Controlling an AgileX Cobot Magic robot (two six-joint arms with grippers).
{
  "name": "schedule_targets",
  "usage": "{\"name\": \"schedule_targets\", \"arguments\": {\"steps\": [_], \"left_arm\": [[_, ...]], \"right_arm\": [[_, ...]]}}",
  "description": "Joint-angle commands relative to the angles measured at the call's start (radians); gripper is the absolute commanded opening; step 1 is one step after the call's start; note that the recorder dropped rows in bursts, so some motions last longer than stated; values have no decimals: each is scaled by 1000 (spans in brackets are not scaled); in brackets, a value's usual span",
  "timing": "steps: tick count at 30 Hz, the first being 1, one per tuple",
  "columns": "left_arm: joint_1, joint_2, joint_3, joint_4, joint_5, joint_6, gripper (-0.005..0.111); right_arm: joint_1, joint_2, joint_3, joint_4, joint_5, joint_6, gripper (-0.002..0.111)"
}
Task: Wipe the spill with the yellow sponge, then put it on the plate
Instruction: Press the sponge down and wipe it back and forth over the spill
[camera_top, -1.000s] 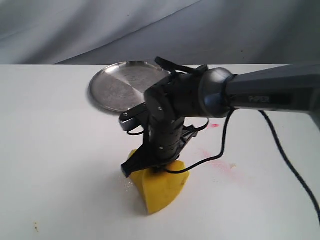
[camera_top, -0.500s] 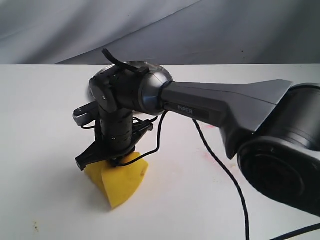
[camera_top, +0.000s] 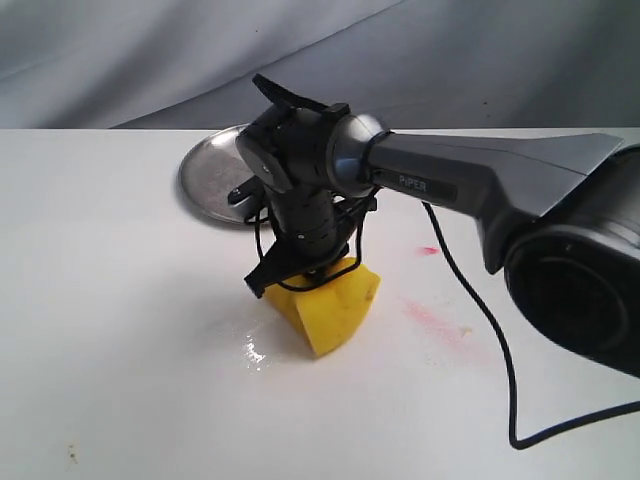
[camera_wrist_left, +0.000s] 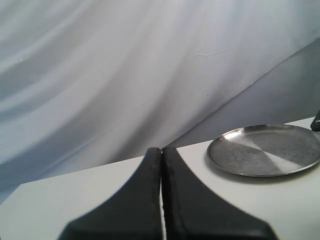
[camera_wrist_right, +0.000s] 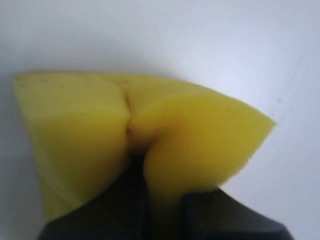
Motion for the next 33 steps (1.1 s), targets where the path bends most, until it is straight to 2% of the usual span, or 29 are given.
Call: {"name": "schedule_targets", "arguments": {"steps": [1,7,10,14,17,19,21,23,28,33], "left_arm": [[4,-3,-3,-7,-6,-9,0],[4,-3,-3,-7,-6,-9,0],[4,-3,-3,-7,-6,-9,0],[4,-3,-3,-7,-6,-9,0],[4,-3,-3,-7,-6,-9,0],[4,-3,-3,-7,-6,-9,0],[4,-3,-3,-7,-6,-9,0],[4,-3,-3,-7,-6,-9,0],[4,-3,-3,-7,-6,-9,0],[4,-3,-3,-7,-6,-9,0]], "right_arm": [[-29,-39,106,-88,27,3,0],[-29,-108,287,-79,27,10,0],[-27,-155,382,30,-24,-16,0],[-3,-217,445,293,-163,-181,0],[47,-230,445,506,-373,-280,0],[74,-223,445,538,-509,-282,0],[79,-203,420,520,-554,-262,0],[60,-174,341,392,-482,-141,0],[11,-159,263,-58,-212,135,0],[-1,-159,265,-88,-78,140,0]]}}
